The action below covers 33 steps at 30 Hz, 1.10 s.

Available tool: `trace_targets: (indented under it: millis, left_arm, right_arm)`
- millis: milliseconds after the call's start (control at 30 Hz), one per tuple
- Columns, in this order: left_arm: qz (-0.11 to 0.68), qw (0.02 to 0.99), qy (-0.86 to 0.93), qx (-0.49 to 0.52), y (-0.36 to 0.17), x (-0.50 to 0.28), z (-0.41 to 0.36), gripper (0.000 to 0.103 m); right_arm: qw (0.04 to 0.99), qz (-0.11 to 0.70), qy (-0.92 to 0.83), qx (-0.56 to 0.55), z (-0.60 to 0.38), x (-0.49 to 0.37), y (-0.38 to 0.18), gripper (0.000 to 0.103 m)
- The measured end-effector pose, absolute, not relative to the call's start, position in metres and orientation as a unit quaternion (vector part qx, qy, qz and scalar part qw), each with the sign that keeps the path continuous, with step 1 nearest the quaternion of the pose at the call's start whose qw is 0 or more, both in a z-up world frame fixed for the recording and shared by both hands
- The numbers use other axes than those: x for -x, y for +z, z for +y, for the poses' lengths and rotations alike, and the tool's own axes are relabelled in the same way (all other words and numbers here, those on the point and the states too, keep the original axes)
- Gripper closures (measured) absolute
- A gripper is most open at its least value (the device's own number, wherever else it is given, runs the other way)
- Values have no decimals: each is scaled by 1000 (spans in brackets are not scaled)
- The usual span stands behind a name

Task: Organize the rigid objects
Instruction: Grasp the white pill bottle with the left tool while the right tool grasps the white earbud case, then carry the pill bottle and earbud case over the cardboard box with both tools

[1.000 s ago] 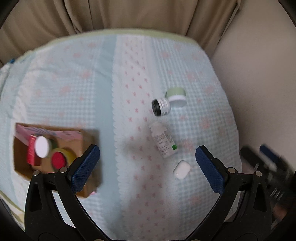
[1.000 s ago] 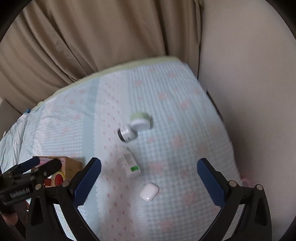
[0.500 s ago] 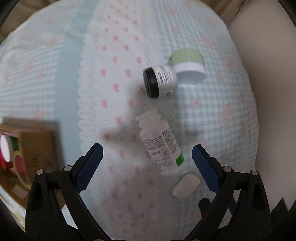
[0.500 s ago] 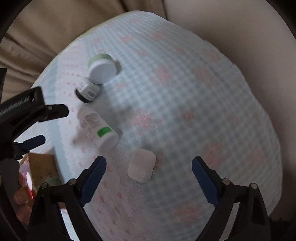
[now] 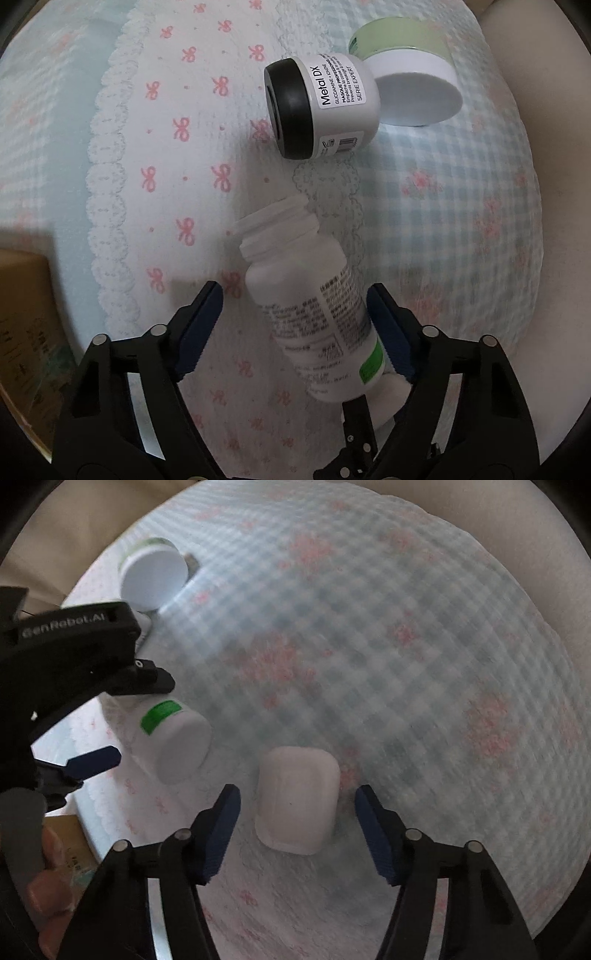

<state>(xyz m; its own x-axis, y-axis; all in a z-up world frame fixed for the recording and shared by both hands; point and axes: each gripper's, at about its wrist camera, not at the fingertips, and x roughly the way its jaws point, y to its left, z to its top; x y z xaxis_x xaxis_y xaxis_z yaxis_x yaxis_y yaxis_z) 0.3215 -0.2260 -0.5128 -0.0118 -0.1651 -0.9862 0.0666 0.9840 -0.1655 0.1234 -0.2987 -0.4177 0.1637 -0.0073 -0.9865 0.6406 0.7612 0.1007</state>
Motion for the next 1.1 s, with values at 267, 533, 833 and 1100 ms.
trace_targets:
  millis: [267, 533, 833, 1100]
  left_arm:
    - [704, 704, -91, 33, -523, -329, -235, 45]
    - [695, 712, -98, 30, -514, -322, -231, 48]
    - [674, 731, -97, 29, -488, -305, -222, 51]
    - [651, 751, -107, 36, -446, -293, -208, 51]
  right_arm:
    - [706, 616, -252, -242, -298, -136, -424, 61]
    - [711, 609, -241, -257, -302, -132, -423, 62]
    - [716, 592, -235, -284, -316, -121, -413, 62]
    - [737, 568, -224, -290, -326, -111, -386, 62]
